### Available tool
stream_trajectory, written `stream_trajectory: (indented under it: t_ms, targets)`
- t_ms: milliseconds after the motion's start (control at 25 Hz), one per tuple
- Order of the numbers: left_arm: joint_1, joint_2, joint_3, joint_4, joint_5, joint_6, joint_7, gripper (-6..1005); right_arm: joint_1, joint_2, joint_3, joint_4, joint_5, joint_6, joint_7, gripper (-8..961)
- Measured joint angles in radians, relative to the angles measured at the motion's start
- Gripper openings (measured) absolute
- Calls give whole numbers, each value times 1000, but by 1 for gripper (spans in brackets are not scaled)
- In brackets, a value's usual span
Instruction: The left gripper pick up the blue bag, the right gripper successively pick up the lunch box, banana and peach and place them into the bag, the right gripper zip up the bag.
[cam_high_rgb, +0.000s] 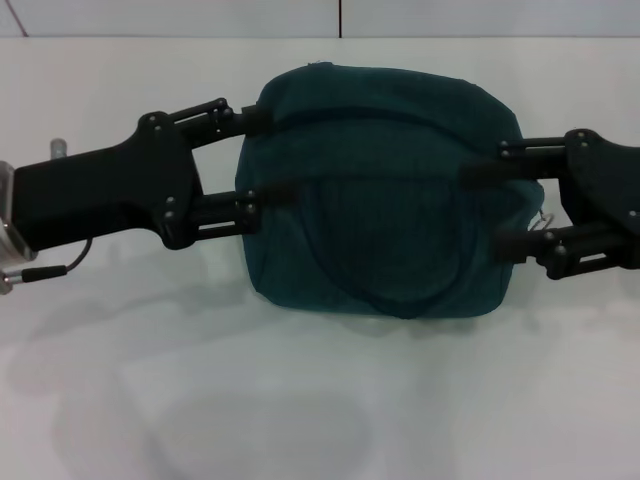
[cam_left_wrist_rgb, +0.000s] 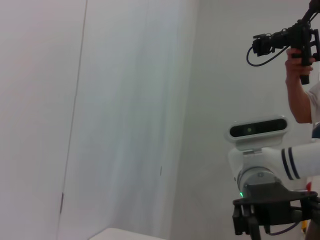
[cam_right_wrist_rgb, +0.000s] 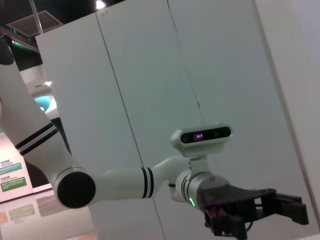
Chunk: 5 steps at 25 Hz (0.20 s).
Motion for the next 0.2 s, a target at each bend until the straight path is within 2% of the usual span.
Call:
stream_trajectory:
  t_ms: [200]
  targets:
    - [0, 0, 0, -2, 10, 10, -4, 791, 0, 2, -3, 0, -10, 7, 1, 747]
